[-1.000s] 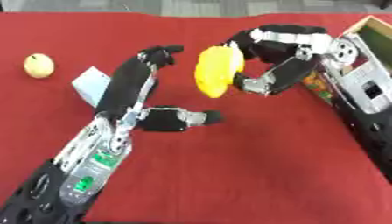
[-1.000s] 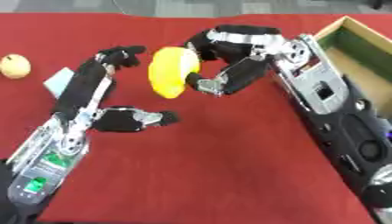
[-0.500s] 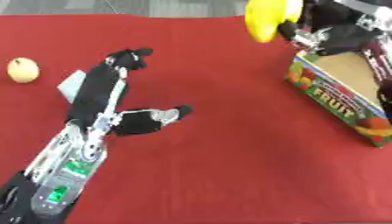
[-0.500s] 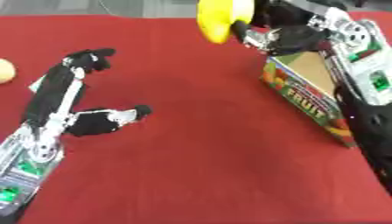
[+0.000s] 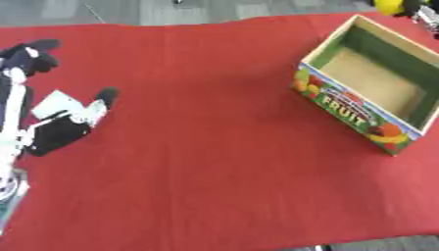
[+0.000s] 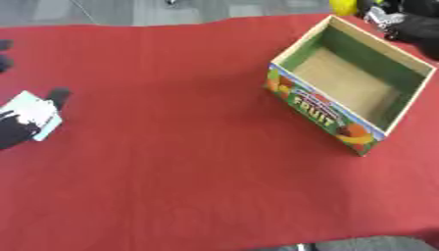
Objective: Pick up the objects with one hand, pass them to the other hand, and then place them into the box on the other side of the table.
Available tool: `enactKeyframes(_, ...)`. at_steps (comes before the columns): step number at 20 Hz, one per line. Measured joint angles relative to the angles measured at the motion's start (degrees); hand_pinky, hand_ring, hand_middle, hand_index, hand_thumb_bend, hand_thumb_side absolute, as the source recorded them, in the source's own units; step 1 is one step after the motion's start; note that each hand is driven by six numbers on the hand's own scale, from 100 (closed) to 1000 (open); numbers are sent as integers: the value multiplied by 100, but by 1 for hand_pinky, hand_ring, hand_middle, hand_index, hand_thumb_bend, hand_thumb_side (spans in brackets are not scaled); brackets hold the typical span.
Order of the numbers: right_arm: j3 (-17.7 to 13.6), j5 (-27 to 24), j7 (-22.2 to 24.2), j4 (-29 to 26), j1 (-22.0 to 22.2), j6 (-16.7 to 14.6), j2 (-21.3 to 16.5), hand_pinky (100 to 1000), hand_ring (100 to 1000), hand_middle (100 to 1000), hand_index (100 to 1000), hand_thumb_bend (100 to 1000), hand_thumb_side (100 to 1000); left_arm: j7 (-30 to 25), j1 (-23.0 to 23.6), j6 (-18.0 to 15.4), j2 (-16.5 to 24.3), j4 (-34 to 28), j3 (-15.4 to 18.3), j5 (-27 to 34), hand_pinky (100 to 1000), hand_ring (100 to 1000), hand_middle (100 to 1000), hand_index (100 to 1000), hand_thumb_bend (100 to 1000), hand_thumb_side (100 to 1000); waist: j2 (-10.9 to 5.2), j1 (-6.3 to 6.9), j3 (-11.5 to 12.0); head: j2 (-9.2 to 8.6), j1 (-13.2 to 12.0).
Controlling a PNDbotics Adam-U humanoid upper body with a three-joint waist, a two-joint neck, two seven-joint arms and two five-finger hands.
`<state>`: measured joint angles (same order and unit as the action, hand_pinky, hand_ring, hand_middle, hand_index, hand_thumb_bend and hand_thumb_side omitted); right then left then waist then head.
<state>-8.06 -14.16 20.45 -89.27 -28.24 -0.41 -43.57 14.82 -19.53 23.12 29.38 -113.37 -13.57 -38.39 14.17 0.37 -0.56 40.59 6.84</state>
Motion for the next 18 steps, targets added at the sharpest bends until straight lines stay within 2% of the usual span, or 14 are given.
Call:
enactKeyframes(8,-70,604,-50,641,218,-396,-142,839,983,680,598,100,210,495,38,-57,63,-1,279,176,709,651,601,848,581,550,0,11,20,-105,226)
enactKeyframes(12,-72,865,-46,903,304,-577,-162,842,1000,721,656,100,197,622,45,-71,88,-1,354,225,709,649,600,847,581,551,0,11,27,-153,275)
enactKeyframes(14,-72,971,-24,988,310,-662,-163,853,1000,777,720,100,168,646,50,-70,89,-1,369,248,709,649,599,847,579,553,0,11,28,-159,281)
enactKeyframes(18,-76,1195,-3,1073,315,-817,-165,908,1000,953,917,100,124,669,81,-60,91,-1,391,266,709,651,600,848,576,554,0,12,38,-165,265)
